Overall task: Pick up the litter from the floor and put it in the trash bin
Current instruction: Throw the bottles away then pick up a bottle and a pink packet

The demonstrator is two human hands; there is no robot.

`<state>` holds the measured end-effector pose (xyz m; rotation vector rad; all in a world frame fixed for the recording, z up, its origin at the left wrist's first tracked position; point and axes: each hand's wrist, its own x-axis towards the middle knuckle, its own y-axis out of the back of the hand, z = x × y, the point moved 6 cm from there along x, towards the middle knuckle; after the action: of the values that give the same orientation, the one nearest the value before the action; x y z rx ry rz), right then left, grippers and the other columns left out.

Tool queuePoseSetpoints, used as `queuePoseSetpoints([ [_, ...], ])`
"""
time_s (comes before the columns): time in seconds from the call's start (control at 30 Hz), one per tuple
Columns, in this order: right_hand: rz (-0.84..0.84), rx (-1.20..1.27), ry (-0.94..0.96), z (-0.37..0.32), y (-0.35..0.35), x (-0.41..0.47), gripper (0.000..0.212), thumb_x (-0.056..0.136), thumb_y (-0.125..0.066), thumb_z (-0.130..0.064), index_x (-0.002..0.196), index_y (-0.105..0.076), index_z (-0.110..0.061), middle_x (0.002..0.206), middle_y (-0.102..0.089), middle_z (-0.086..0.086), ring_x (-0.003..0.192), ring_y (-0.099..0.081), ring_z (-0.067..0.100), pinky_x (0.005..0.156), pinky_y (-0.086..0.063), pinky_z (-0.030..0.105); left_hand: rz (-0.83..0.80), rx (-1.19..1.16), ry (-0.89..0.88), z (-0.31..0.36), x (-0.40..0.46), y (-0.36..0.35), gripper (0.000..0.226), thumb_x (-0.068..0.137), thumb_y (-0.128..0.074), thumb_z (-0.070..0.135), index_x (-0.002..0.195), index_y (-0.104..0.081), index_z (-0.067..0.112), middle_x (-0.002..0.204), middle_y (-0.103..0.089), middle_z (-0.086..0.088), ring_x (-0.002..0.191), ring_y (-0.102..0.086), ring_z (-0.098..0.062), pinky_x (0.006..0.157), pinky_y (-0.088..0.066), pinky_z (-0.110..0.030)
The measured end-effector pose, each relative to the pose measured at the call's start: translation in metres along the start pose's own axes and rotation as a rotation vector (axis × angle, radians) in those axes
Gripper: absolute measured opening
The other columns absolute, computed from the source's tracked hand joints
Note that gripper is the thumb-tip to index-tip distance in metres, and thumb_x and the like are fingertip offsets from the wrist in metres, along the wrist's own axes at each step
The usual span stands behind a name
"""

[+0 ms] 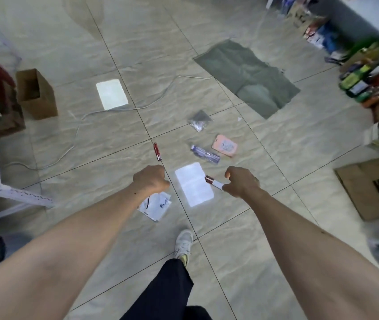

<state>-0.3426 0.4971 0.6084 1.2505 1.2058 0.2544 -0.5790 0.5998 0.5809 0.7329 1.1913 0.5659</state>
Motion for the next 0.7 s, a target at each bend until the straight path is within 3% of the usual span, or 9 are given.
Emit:
queuePoseSetpoints([
  [0.23,-0.009,0.065,-0.052,0.084,0.084,0.084,0.039,0.085,-0.063,-0.020,0.124,-0.057,-0.025,0.130,-0.058,0.001,0.122,-0.054,0.022,0.094,-0.044,0.034,0.012,0.031,-0.061,0.133,0.079,0.046,0.032,0.085,-0.056,0.034,0.113,-0.058,0.018,0.115,-0.062,-0.005,0.107,-0.059,-0.026,0.079,-0.044,-0.031],
  [0.33,-0.030,0.057,-0.032,0.111,0.111,0.120,0.042,0.085,-0.062,-0.019,0.126,-0.056,-0.025,0.130,-0.057,0.001,0.121,-0.054,0.021,0.091,-0.044,0.032,0.006,0.038,-0.043,0.179,0.106,0.050,0.035,0.085,-0.056,0.035,0.116,-0.058,0.018,0.118,-0.062,-0.005,0.110,-0.059,-0.025,0.078,-0.043,-0.030],
  [0.47,-0.037,0.023,0.029,0.148,0.150,0.173,0.039,0.084,-0.062,-0.018,0.122,-0.057,-0.025,0.126,-0.060,0.000,0.116,-0.056,0.021,0.080,-0.042,0.029,0.013,0.007,0.027,0.236,0.141,0.053,0.033,0.085,-0.056,0.036,0.115,-0.057,0.021,0.119,-0.062,-0.002,0.110,-0.059,-0.024,0.075,-0.039,-0.028],
  [0.7,-0.083,-0.104,0.195,0.185,0.203,0.275,0.033,0.084,-0.063,-0.020,0.117,-0.059,-0.020,0.121,-0.062,0.002,0.112,-0.058,0.024,0.085,-0.050,0.033,0.017,-0.137,0.178,0.310,0.195,0.036,0.032,0.085,-0.055,0.034,0.114,-0.059,0.020,0.118,-0.062,-0.002,0.109,-0.059,-0.025,0.074,-0.040,-0.028],
])
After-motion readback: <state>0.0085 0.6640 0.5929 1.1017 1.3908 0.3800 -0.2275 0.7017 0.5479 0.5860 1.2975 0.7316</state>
